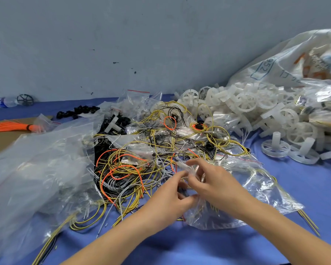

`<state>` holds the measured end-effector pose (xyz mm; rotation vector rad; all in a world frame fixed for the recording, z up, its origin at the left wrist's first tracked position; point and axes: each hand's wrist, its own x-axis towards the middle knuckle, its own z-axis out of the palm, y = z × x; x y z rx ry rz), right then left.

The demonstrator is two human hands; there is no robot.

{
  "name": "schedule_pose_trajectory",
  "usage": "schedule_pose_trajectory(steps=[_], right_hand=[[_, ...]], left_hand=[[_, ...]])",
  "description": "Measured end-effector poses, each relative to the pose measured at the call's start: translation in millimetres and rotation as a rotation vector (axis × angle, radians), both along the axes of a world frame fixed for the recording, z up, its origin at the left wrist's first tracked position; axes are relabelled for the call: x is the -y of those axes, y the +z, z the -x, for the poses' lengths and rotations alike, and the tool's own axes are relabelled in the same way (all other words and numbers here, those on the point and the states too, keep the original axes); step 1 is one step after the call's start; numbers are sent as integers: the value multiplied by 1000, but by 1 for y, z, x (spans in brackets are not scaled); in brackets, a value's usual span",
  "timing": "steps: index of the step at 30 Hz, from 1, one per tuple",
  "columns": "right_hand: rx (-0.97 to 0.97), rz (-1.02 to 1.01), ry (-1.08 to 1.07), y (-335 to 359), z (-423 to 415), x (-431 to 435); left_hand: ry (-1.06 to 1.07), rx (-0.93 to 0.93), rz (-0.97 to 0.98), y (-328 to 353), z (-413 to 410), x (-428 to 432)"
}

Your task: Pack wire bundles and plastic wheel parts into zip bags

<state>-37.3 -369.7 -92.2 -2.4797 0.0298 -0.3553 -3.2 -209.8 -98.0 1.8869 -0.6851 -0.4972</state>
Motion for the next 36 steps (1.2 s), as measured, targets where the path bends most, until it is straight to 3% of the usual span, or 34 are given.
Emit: schedule_pose_trajectory(steps=[5,16,20,23,27,36], right_hand=[[35,9,-27,-4,2,4],[114,-10,-29,8,6,2],[193,183,80,10,3,-10],[150,351,137,9,-3,-14],[160,290,49,17,-18,-3],[30,29,-390,27,-53,72]], left_hand=[[6,12,2,7,-5,-9],[317,370,-162,56,-83,-100],[185,583,-274,36,-68,-82],[153,724,-286,34,-59,-63],[139,703,-230,46,-68,-29],[57,535,-335,40,-113,92]])
